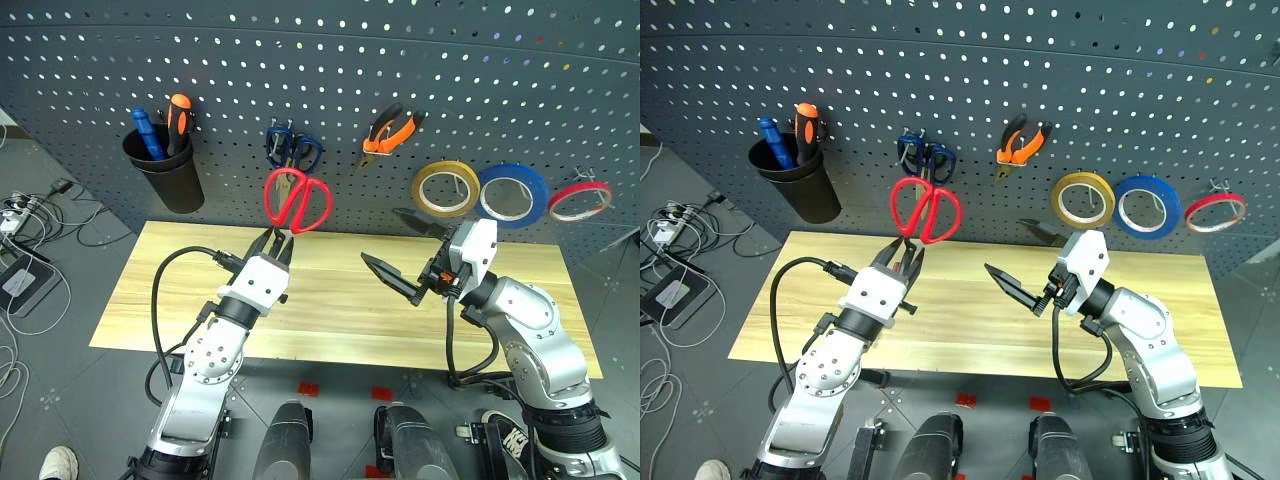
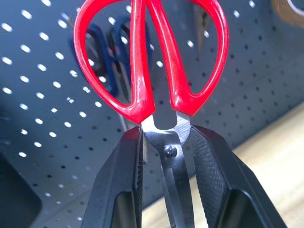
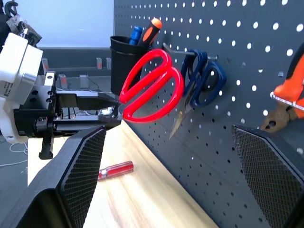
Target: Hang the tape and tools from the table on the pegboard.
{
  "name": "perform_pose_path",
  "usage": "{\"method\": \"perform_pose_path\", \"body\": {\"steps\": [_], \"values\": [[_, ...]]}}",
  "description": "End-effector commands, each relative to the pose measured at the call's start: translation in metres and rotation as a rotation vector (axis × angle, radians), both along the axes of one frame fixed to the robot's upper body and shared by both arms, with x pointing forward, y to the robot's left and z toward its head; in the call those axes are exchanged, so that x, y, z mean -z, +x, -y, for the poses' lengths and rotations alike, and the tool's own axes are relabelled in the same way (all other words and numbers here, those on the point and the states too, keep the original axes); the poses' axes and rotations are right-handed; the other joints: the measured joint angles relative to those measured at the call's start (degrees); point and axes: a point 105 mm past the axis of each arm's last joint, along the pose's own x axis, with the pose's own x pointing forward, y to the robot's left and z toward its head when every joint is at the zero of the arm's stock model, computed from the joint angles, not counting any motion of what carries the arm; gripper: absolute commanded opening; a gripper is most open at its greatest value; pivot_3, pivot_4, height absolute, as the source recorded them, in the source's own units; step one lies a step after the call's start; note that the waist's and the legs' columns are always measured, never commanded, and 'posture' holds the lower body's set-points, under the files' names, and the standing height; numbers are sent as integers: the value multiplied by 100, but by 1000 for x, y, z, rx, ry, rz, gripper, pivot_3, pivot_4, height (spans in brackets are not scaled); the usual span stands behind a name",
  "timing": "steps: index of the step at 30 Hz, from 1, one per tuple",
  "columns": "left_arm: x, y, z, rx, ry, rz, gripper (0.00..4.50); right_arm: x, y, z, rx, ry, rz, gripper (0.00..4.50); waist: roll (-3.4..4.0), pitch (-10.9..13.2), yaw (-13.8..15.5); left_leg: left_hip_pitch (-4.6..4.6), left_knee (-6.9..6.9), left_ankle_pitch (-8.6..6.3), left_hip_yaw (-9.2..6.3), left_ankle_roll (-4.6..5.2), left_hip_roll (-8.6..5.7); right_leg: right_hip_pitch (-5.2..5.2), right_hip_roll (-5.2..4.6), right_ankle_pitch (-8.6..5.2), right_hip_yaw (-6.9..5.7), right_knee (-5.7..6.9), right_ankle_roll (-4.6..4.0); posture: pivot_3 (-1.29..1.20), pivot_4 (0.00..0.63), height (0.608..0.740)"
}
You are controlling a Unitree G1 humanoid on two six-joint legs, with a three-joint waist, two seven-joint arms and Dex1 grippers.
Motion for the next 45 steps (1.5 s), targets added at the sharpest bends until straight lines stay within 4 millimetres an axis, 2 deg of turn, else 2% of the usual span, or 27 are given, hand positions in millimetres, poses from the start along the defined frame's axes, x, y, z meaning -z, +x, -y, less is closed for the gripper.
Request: {"method": "perform_pose_path", "body": {"steps": [1,8,13,21,24,27,28,35,37,41,45], "values": [[-17,2,-4,-26,-27,75,1146,-11,-2,0,-5,8,68,4500,1,-15,28,0,1,0,0,0,0,0,1,0,0,0,0,144,170,740],[-27,13,-6,-41,-53,109,1146,-12,4,3,10,-4,84,4500,1,-32,94,2,7,-3,5,5,2,0,5,1,4,4,-1,137,180,740],[-27,23,-2,-28,-63,95,1146,-13,4,2,10,-2,88,4500,0,-38,102,2,12,-4,6,7,1,2,5,2,6,6,-2,126,183,740],[-3,31,7,8,-83,-41,1146,-16,5,3,26,0,93,4500,0,-44,97,3,14,-4,6,8,3,2,6,2,6,9,-2,105,191,740],[11,37,3,-19,-158,-140,1146,-15,4,3,28,-2,91,4500,3,-60,97,3,15,-4,7,8,3,3,7,2,7,9,-2,100,194,740],[11,39,0,-39,-181,-152,1146,-15,3,3,28,-5,89,4500,4,-89,87,7,15,-5,8,10,3,5,7,2,8,8,-2,98,198,740],[10,39,-1,-48,-185,-150,1858,-15,3,3,28,-5,88,4500,5,-91,84,13,15,-6,8,11,4,10,9,2,8,8,-2,97,201,740],[19,38,-11,-89,-182,-188,3920,-13,2,3,26,-13,74,4500,6,-90,82,30,14,-18,10,33,5,27,10,2,13,5,-2,98,228,740],[35,36,-22,-133,-204,-256,4486,-10,0,2,13,-23,61,4500,6,-89,80,33,13,-23,11,41,6,28,10,2,15,6,-2,105,248,740],[66,28,-49,-255,-240,-388,4486,3,-10,-6,-60,-75,31,4500,3,-70,68,48,10,-32,15,56,8,40,12,1,22,3,-3,111,283,740],[83,23,-65,-313,-257,-474,4486,17,-21,-16,-156,-157,6,4500,-2,-7,76,69,10,-38,11,68,8,61,14,0,22,4,-3,121,316,740]]}}
